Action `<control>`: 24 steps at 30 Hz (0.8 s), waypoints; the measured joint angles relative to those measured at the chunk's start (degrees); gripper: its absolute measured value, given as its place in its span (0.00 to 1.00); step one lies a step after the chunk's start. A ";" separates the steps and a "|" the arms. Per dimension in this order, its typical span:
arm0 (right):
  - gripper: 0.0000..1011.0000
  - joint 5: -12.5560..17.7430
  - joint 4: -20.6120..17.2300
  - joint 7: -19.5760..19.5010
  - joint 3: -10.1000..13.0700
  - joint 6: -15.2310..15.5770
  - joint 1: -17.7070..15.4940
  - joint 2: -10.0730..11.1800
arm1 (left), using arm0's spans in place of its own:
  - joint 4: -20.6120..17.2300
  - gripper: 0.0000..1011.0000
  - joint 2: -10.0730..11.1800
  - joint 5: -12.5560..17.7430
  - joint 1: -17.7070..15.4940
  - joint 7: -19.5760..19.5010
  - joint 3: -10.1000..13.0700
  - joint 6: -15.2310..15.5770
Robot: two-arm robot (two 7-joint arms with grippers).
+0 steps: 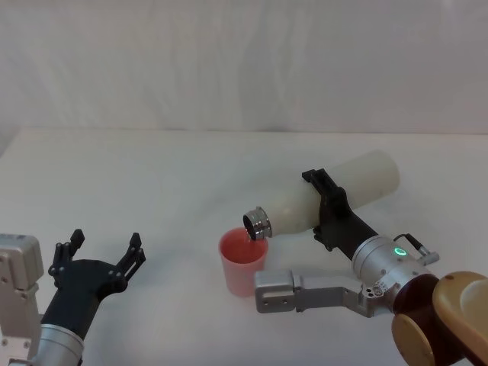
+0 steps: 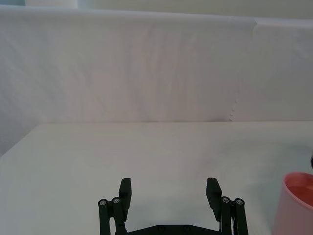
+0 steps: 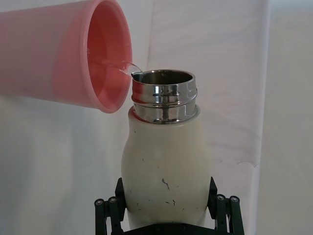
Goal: Grasp the thermos with one hand and pour water into the cup lid.
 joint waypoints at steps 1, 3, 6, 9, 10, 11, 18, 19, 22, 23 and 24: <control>0.95 -0.02 0.02 0.00 -0.03 0.00 0.02 -0.01 | 0.00 0.99 0.00 0.00 0.00 0.00 0.00 0.00; 0.95 -0.04 0.06 0.01 -0.05 0.00 0.08 -0.04 | 0.00 0.99 0.00 0.00 0.00 0.00 0.00 0.00; 0.95 -0.07 0.13 0.07 -0.08 0.00 0.21 -0.08 | 0.00 0.99 0.00 0.00 0.00 0.00 0.00 0.00; 0.95 -0.08 0.13 0.09 -0.08 -0.02 0.25 -0.06 | 0.00 0.99 0.00 0.00 0.00 0.00 0.00 0.00; 0.95 -0.07 0.13 0.10 -0.08 -0.02 0.28 -0.04 | 0.00 0.99 0.00 0.00 0.00 0.00 0.00 0.00; 0.95 -0.08 0.13 0.09 -0.08 -0.03 0.28 -0.04 | 0.00 0.99 0.00 0.00 0.00 0.00 0.00 0.00; 0.95 -0.08 0.18 0.10 -0.09 -0.05 0.28 0.06 | 0.00 0.99 0.00 0.00 0.00 0.00 0.00 0.00; 0.95 -0.08 0.19 0.10 -0.09 -0.05 0.28 0.07 | 0.00 0.99 0.00 0.00 0.00 0.00 0.00 0.00; 0.95 -0.08 0.19 0.10 -0.09 -0.05 0.27 0.11 | 0.00 0.99 0.01 0.00 0.00 0.00 0.00 0.00; 0.95 -0.08 0.18 0.10 -0.08 -0.06 0.26 0.12 | 0.00 0.99 0.00 0.00 0.00 0.00 0.00 0.00; 0.95 -0.08 0.18 0.10 -0.07 -0.06 0.24 0.17 | 0.00 0.99 0.00 0.00 0.00 0.00 0.00 0.00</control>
